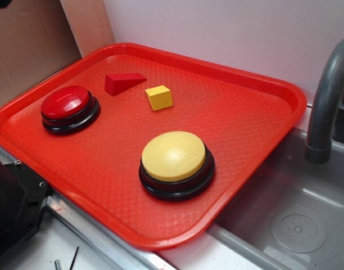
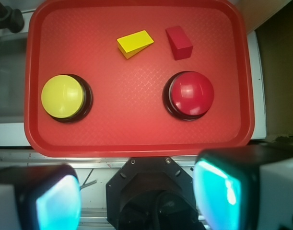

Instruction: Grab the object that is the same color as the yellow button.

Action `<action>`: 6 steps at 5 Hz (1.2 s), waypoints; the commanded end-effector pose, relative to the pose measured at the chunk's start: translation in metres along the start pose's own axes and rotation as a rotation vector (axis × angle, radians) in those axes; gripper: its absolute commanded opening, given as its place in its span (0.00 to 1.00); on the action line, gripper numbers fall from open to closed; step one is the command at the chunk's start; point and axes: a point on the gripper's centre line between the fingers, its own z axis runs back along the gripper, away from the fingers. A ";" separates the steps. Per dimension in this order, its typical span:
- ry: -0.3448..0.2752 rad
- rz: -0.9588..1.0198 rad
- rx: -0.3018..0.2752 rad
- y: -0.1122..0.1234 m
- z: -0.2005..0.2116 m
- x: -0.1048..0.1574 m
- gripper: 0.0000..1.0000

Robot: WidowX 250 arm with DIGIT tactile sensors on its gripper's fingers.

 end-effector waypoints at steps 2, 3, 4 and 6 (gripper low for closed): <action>0.011 0.120 0.032 0.001 -0.003 0.011 1.00; 0.031 0.335 0.022 0.002 -0.015 0.034 1.00; 0.014 0.583 0.060 0.005 -0.040 0.064 1.00; -0.065 0.919 0.053 0.013 -0.078 0.107 1.00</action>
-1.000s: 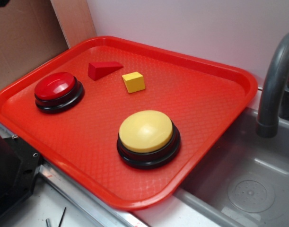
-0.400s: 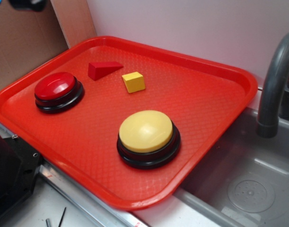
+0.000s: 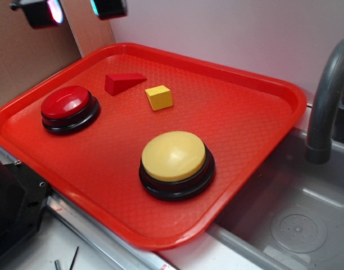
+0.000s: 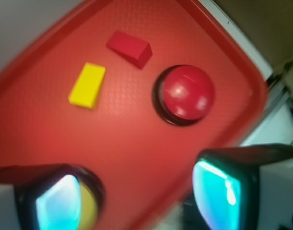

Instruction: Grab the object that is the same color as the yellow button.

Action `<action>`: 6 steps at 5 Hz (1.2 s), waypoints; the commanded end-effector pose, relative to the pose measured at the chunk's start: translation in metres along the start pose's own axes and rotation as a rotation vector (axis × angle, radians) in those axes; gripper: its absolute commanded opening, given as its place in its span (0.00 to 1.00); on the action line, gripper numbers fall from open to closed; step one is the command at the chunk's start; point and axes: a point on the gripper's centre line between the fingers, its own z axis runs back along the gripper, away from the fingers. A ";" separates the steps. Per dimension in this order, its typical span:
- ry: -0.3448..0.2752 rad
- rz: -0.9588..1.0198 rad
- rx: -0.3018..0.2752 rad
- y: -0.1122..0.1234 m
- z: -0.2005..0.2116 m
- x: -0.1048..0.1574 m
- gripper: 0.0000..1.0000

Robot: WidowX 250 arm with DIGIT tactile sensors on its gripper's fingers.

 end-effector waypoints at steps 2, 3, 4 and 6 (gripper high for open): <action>-0.085 0.206 -0.039 -0.037 -0.052 0.047 1.00; -0.099 0.194 -0.012 -0.046 -0.074 0.053 1.00; -0.053 0.205 0.008 -0.048 -0.094 0.057 1.00; -0.021 0.161 0.044 -0.055 -0.124 0.053 1.00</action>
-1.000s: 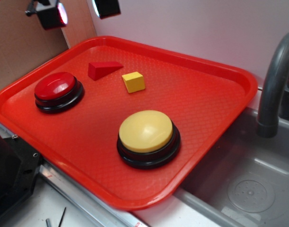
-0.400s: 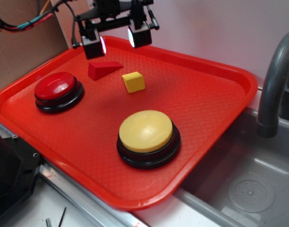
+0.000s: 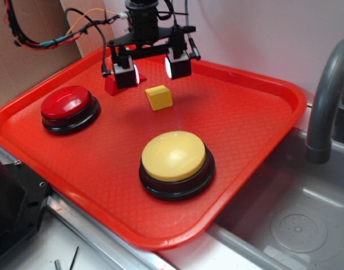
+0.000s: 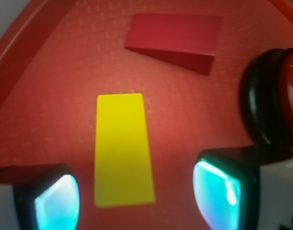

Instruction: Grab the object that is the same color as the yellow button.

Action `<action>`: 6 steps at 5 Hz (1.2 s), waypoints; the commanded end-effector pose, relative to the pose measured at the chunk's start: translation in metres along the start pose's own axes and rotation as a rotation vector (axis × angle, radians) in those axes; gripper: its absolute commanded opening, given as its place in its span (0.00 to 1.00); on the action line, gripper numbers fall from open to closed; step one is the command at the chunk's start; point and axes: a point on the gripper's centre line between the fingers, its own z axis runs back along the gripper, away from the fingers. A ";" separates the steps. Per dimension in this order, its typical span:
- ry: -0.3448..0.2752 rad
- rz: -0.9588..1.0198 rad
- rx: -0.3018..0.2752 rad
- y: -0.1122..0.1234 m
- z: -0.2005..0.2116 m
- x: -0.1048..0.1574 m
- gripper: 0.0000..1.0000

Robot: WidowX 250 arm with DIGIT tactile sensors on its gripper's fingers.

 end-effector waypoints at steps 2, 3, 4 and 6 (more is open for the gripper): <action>0.001 -0.023 -0.042 -0.004 -0.015 0.007 1.00; 0.005 -0.019 -0.074 -0.001 -0.021 0.007 0.00; -0.004 -0.021 -0.061 0.001 -0.026 0.008 0.00; -0.016 -0.148 -0.078 0.007 0.002 0.007 0.00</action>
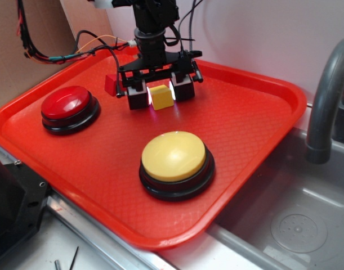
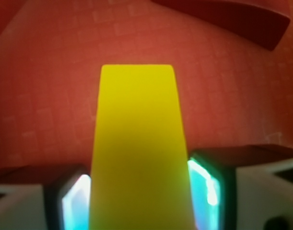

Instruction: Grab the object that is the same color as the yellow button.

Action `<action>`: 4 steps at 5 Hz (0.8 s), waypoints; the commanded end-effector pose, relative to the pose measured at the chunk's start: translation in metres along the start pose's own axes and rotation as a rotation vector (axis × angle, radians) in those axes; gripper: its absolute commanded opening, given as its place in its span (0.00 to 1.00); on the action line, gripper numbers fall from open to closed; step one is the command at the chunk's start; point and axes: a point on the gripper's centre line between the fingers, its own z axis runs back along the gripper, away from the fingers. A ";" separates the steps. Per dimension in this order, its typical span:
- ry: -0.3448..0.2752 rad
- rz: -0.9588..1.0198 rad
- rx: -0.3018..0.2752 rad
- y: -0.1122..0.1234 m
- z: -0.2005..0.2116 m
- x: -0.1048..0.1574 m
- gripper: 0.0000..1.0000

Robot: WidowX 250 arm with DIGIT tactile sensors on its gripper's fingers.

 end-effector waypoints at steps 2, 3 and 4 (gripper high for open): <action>-0.017 -0.402 -0.149 0.042 0.105 -0.017 0.00; 0.046 -0.600 -0.172 0.065 0.136 -0.042 0.00; 0.030 -0.663 -0.171 0.084 0.160 -0.058 0.00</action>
